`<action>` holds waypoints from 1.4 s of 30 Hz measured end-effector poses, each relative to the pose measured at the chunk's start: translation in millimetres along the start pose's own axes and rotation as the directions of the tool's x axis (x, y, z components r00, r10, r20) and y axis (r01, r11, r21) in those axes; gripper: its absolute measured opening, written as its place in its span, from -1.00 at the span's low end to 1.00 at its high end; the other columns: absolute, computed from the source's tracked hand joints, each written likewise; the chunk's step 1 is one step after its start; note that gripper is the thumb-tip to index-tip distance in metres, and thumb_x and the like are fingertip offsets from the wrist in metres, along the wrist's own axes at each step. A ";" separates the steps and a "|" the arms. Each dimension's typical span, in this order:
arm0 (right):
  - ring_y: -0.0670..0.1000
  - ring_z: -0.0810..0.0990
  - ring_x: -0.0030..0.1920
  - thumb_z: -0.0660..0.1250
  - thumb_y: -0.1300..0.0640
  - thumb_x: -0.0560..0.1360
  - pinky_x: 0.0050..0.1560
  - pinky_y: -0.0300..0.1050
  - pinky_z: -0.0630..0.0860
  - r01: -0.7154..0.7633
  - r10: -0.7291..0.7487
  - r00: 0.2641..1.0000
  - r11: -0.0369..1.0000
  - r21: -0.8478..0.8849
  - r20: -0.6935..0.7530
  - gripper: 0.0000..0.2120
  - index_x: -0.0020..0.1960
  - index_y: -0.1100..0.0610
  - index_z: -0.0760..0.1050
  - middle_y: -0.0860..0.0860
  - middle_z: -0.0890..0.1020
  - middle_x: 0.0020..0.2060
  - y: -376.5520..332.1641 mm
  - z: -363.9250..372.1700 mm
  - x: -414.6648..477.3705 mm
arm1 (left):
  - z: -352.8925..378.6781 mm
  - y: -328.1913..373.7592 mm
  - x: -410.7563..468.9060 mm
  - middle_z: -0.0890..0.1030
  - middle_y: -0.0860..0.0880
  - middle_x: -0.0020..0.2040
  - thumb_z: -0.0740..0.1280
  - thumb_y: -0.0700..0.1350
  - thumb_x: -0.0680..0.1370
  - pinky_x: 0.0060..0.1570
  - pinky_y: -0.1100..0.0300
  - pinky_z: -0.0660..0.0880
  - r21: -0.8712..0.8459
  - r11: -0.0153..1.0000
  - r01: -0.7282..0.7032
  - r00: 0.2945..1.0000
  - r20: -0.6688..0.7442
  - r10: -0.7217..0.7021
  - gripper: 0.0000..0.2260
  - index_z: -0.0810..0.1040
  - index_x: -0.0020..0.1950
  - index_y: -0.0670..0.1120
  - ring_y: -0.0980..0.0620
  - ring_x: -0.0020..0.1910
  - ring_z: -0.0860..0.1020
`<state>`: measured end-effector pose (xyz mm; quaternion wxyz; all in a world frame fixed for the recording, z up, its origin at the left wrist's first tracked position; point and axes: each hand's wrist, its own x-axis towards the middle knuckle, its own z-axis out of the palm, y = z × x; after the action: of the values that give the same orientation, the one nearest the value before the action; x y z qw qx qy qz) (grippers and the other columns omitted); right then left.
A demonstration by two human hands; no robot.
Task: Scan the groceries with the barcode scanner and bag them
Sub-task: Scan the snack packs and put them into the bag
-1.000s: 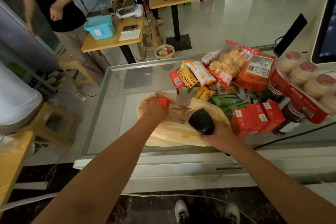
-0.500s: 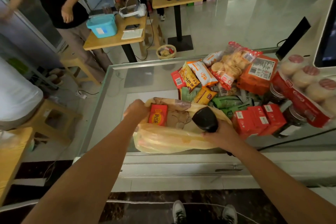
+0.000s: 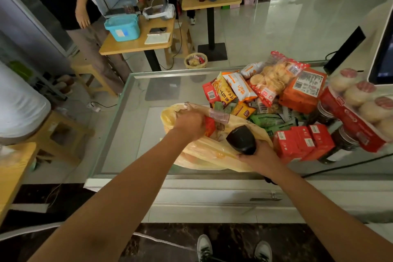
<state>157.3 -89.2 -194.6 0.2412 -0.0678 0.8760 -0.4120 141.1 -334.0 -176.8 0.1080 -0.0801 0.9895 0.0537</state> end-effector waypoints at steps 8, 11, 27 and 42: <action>0.00 0.52 0.09 0.51 0.07 0.38 0.09 -0.11 0.44 0.033 -0.032 0.999 0.999 -0.037 0.012 -0.54 0.25 0.04 0.51 -0.02 0.59 0.03 0.0 -1.9 -0.5 | 0.2 -11.7 22.1 0.58 -0.20 0.20 0.30 -0.11 0.55 0.20 -0.03 0.51 -0.260 0.929 0.264 0.964 0.104 -0.245 -0.59 0.38 0.37 -0.19 -0.19 0.16 0.57; 0.02 0.55 0.10 0.51 0.07 0.37 0.08 -0.11 0.45 0.028 -0.028 1.000 0.999 -0.037 0.010 -0.52 0.26 0.05 0.51 0.01 0.61 0.06 1.3 -2.9 0.6 | 8.5 -51.8 21.3 0.65 -0.16 0.11 0.26 -0.21 0.54 0.11 0.00 0.55 -0.337 0.882 0.329 0.943 0.161 -0.291 -0.72 0.54 0.25 -0.13 -0.15 0.08 0.62; -0.02 0.53 0.10 0.51 0.09 0.39 0.10 -0.13 0.43 0.048 -0.046 0.997 0.998 -0.047 0.055 -0.52 0.28 0.01 0.49 -0.07 0.58 0.01 -4.2 -5.0 4.1 | 24.4 -33.8 -36.9 0.25 -0.19 0.46 0.30 0.14 0.53 0.37 -0.17 0.35 0.080 0.981 0.177 0.972 0.140 -0.187 -0.39 0.15 0.54 0.18 -0.29 0.44 0.24; -0.10 0.48 -0.51 0.51 0.10 0.42 -0.41 -0.16 0.50 0.152 -0.030 0.964 0.875 0.459 -0.263 -0.80 -0.02 0.13 0.57 0.00 0.57 -0.45 -24.7 -69.6 -46.8 | -16.7 124.2 -22.6 0.56 -0.04 0.29 0.53 0.13 0.41 0.18 0.00 0.49 -0.259 0.837 -0.482 0.876 -0.119 0.468 -0.44 0.52 0.34 -0.02 -0.07 0.26 0.51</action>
<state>163.0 -42.5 -121.0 0.1194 0.0037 0.7671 -0.6303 138.3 -210.8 -144.6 0.0538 0.1517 0.9629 0.2166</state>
